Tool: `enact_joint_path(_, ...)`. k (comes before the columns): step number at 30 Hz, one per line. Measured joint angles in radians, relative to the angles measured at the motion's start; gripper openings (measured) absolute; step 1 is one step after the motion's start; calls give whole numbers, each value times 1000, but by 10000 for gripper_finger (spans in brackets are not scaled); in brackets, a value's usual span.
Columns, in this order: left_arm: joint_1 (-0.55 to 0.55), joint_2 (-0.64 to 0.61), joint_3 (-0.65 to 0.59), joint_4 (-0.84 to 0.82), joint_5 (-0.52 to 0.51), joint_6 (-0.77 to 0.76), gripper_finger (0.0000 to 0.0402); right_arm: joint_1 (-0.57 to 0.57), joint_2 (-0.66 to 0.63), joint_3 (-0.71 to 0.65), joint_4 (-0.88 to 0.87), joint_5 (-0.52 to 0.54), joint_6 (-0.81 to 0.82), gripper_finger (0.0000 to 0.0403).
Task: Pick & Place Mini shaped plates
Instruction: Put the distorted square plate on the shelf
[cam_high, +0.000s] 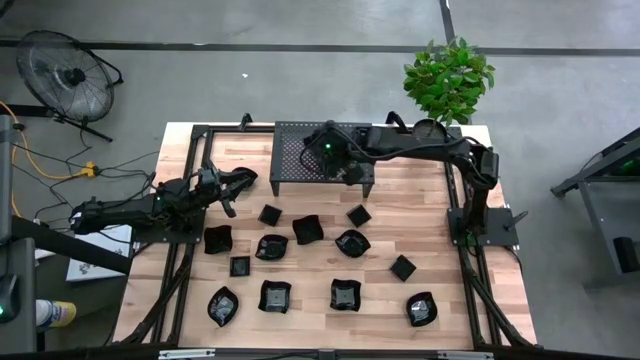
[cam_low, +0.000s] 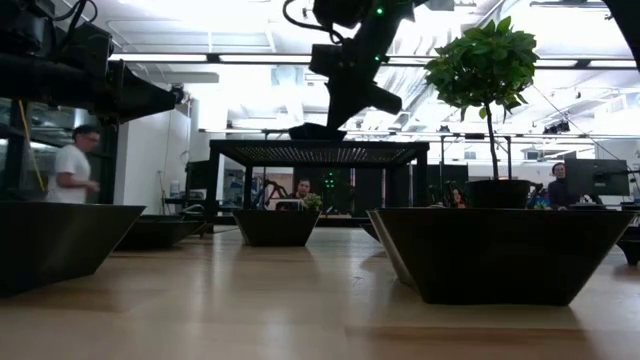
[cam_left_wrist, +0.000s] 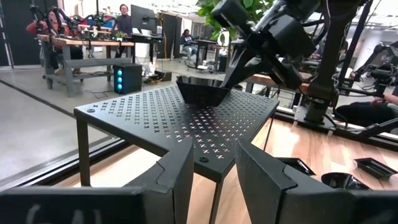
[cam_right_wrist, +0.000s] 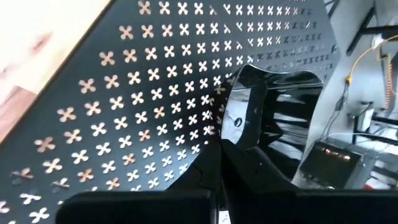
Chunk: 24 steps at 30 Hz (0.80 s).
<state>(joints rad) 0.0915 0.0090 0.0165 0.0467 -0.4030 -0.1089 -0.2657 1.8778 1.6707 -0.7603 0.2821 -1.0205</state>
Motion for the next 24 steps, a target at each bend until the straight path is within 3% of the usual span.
enact_joint_path(24, 0, 0, 0, 0, -1, 0, 117, 4, 0, 0, -49, 57, 77, 1)
